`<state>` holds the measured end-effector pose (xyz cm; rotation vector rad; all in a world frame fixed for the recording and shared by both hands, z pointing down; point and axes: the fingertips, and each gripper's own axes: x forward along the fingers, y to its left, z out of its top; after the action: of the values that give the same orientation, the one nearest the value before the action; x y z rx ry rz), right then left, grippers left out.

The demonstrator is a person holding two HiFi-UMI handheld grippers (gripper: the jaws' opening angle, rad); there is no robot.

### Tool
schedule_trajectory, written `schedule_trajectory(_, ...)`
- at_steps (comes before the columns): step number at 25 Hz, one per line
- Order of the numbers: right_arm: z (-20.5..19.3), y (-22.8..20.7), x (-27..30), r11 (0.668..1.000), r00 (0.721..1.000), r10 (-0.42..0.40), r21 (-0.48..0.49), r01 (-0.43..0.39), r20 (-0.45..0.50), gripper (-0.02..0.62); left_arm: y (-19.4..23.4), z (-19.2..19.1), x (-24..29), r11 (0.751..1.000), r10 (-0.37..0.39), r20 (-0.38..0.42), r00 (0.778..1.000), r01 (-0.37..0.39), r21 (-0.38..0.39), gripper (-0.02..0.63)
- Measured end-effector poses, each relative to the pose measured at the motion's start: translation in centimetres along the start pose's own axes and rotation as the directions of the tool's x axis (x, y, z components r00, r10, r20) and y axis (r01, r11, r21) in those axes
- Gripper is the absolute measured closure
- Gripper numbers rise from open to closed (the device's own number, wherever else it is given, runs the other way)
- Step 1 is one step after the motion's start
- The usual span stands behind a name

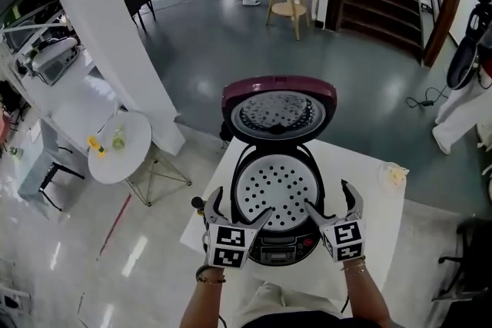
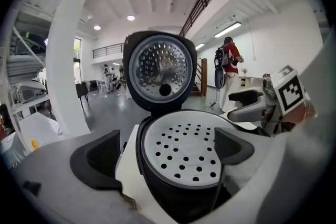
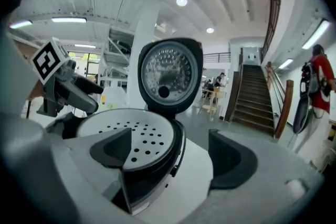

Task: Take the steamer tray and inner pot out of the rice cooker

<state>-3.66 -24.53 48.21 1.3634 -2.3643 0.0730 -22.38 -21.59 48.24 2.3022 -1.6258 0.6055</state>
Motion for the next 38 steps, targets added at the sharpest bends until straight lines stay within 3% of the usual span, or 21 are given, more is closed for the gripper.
schedule_trajectory(3, -1.1, -0.1, 3.4, 0.999, 0.993, 0.041, -0.023, -0.043, -0.110, 0.141, 0.1, -1.1, 2.2, 0.999, -0.049, -0.131, 0.990, 0.050, 0.006, 0.054)
schedule_trajectory(6, -1.0, -0.7, 6.0, 0.997, 0.985, 0.065, -0.021, -0.069, -0.162, 0.141, 0.1, -1.1, 4.1, 0.995, -0.086, -0.208, 0.974, 0.093, 0.024, 0.054)
schedule_trajectory(10, -1.6, 0.4, 8.6, 0.989, 0.954, 0.120, -0.052, -0.140, -0.276, 0.141, 0.7, -2.5, 5.7, 0.991, -0.123, -0.321, 0.939, 0.136, 0.020, 0.054)
schedule_trajectory(14, -2.0, 1.0, 10.4, 0.978, 0.927, 0.124, -0.112, -0.174, -0.354, 0.141, 2.2, -3.1, 6.9, 0.991, -0.122, -0.395, 0.910, 0.137, 0.009, 0.057)
schedule_trajectory(15, -2.3, 1.0, 10.7, 0.976, 0.920, 0.116, -0.128, -0.175, -0.374, 0.141, 2.6, -3.5, 7.2, 0.992, -0.105, -0.424, 0.900, 0.123, 0.016, 0.070)
schedule_trajectory(17, -3.1, 0.9, 11.2, 0.970, 0.904, 0.103, -0.160, -0.184, -0.415, 0.141, 3.5, -4.5, 7.8, 0.995, -0.051, -0.482, 0.874, 0.089, 0.055, 0.205)
schedule_trajectory(18, -3.4, 0.9, 11.4, 0.966, 0.897, 0.098, -0.176, -0.190, -0.431, 0.143, 3.9, -5.0, 8.1, 0.993, -0.020, -0.507, 0.862, 0.075, 0.088, 0.243)
schedule_trajectory(21, -3.6, 0.8, 11.7, 0.961, 0.893, 0.094, -0.195, -0.197, -0.440, 0.146, 4.6, -6.3, 8.5, 0.983, 0.044, -0.552, 0.833, 0.064, 0.174, 0.311)
schedule_trajectory(23, -3.7, 1.0, 11.7, 0.960, 0.890, 0.107, -0.188, -0.209, -0.444, 0.156, 4.9, -6.5, 8.6, 0.983, 0.060, -0.553, 0.831, 0.047, 0.177, 0.343)
schedule_trajectory(24, -3.8, 1.0, 11.7, 0.959, 0.887, 0.113, -0.185, -0.215, -0.447, 0.191, 5.1, -6.4, 8.7, 0.985, 0.068, -0.550, 0.833, 0.033, 0.171, 0.352)
schedule_trajectory(25, -3.8, 1.0, 11.8, 0.959, 0.887, 0.112, -0.186, -0.215, -0.449, 0.278, 5.2, -6.3, 8.8, 0.986, 0.075, -0.547, 0.834, 0.020, 0.165, 0.367)
schedule_trajectory(31, -2.2, 0.4, 11.4, 0.940, 0.914, 0.023, -0.302, -0.158, -0.405, 0.416, 5.3, -5.9, 8.9, 0.980, 0.108, -0.550, 0.828, 0.004, 0.200, 0.403)
schedule_trajectory(32, -1.7, 0.5, 11.2, 0.941, 0.922, 0.025, -0.303, -0.153, -0.386, 0.471, 5.3, -5.7, 8.8, 0.976, 0.118, -0.546, 0.829, 0.003, 0.216, 0.408)
schedule_trajectory(38, 2.5, -0.1, 9.1, 0.965, 0.971, 0.026, -0.248, -0.086, -0.236, 0.491, 5.1, -1.5, 6.6, 0.974, 0.134, -0.444, 0.886, -0.036, 0.222, 0.454)
